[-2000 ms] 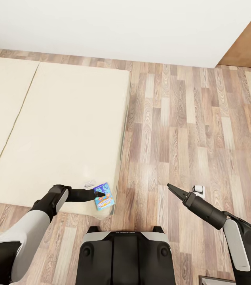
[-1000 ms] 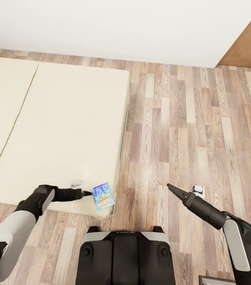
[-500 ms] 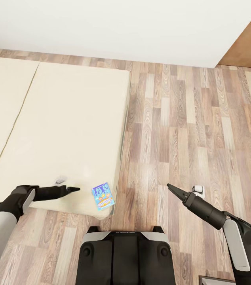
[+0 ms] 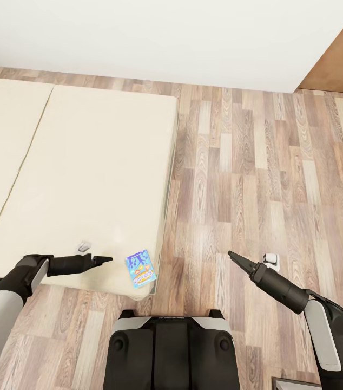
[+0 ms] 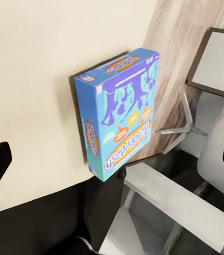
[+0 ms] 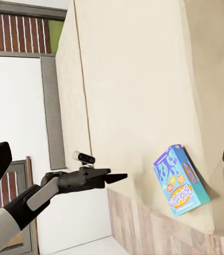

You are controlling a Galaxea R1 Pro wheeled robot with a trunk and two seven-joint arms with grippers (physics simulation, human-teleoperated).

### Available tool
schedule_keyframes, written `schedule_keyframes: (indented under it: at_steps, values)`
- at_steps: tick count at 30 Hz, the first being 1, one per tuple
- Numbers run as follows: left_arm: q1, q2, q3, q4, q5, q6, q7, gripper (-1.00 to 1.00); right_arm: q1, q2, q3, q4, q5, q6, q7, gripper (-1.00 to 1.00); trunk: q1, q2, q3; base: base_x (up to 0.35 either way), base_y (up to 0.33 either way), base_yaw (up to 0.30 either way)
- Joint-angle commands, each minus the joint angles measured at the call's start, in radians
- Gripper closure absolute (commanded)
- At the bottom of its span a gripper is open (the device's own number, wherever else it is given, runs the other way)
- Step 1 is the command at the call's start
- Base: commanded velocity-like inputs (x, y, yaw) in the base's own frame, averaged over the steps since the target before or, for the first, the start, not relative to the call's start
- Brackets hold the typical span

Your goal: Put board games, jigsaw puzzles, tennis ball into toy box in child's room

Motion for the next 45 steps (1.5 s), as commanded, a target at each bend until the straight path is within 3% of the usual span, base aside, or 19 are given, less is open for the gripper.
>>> schedule_keyframes:
  at_steps: [1, 6, 11, 16, 22, 37, 45]
  values:
    - [0.000, -0.005, 0.002, 0.000, 0.001, 0.010, -0.003, -1.00, 0.000, 0.000, -0.001, 0.000, -0.001, 0.004, 0.002, -1.00, 0.001, -0.001, -0.001, 0.000, 0.000, 0.000]
    - [0.000, -0.056, 0.001, 0.001, -0.002, 0.012, -0.003, -1.00, 0.000, 0.000, -0.001, 0.000, 0.000, 0.004, 0.002, -1.00, 0.001, -0.001, -0.001, 0.000, 0.000, 0.000]
    - [0.000, -0.085, 0.000, 0.001, -0.004, 0.018, 0.013, -1.00, 0.000, -0.001, -0.002, 0.000, -0.001, 0.004, 0.002, -1.00, 0.001, -0.001, -0.001, 0.000, 0.000, 0.000]
    - [-0.001, -0.110, 0.001, 0.001, -0.004, 0.021, 0.082, -1.00, 0.000, -0.001, -0.002, 0.000, -0.001, 0.005, 0.003, -1.00, 0.001, -0.001, -0.001, 0.000, 0.000, 0.000]
    - [-0.004, -0.119, 0.002, -0.005, 0.000, 0.021, 0.148, -1.00, 0.000, -0.001, -0.002, 0.000, -0.001, 0.005, 0.003, -1.00, 0.001, -0.001, -0.001, 0.000, 0.000, 0.000]
    - [-0.019, -0.123, 0.004, -0.007, 0.001, 0.011, 0.204, -1.00, 0.000, -0.001, -0.002, 0.000, -0.001, 0.005, 0.004, -1.00, 0.001, -0.001, -0.001, 0.000, 0.000, 0.000]
    - [-0.021, -0.171, 0.004, -0.029, -0.001, 0.011, 0.238, -1.00, 0.000, -0.001, -0.002, 0.000, -0.001, 0.005, 0.005, -1.00, 0.001, -0.001, -0.001, 0.000, 0.000, 0.000]
